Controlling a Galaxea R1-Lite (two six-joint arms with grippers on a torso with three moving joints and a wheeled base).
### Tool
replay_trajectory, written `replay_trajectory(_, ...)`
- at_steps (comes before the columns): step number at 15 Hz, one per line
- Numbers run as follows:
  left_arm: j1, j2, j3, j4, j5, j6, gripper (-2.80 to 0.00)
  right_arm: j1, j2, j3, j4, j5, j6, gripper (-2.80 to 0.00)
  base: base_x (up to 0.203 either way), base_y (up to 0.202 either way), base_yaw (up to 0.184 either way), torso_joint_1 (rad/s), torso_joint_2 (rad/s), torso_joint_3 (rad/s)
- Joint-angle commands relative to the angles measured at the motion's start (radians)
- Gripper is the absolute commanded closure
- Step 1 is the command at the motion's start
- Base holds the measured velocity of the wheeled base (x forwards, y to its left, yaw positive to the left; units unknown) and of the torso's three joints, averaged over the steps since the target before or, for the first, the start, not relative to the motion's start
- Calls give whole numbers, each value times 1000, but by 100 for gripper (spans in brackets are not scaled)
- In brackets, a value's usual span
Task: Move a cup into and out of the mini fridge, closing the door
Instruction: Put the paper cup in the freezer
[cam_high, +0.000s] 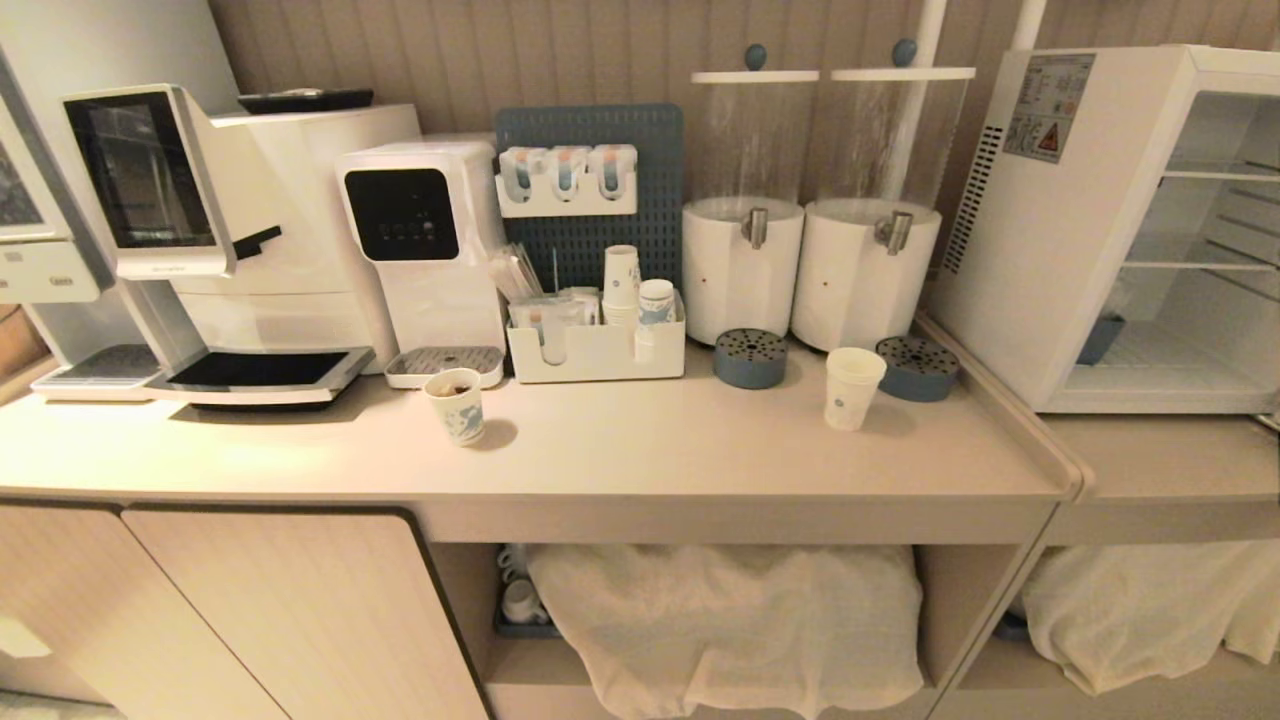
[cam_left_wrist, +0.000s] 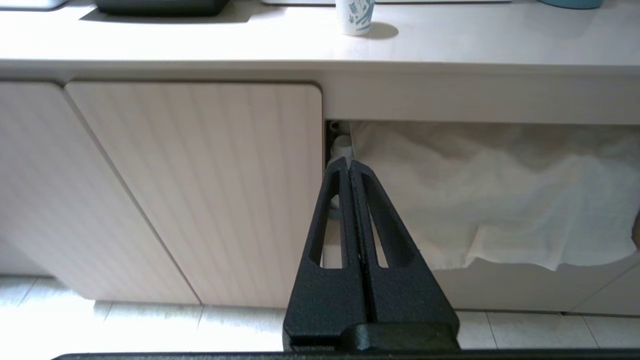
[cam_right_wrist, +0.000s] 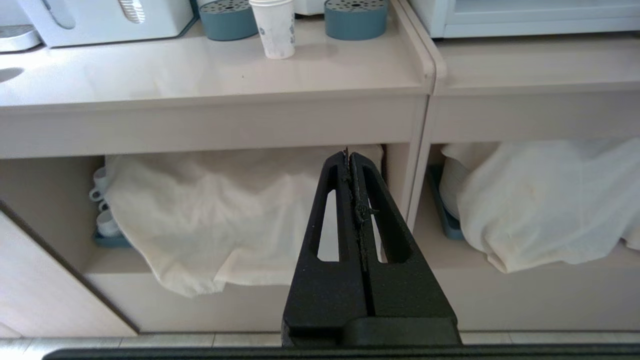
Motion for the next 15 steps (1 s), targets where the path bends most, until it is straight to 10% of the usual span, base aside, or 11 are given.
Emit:
replay_trajectory(1, 1, 0, 0, 1, 0, 0, 0, 1, 1, 0, 0, 0, 1, 0, 176, 19, 2, -6, 3, -2)
replay_trajectory(12, 1, 0, 0, 1, 0, 0, 0, 1, -2, -3, -12, -2, 0, 0, 93, -43, 5, 3, 3, 1)
replay_trajectory(15, 1, 0, 0, 2, 0, 0, 0, 1, 8, -249, 71, -4, 5, 0, 0, 0, 0, 0, 0, 0)
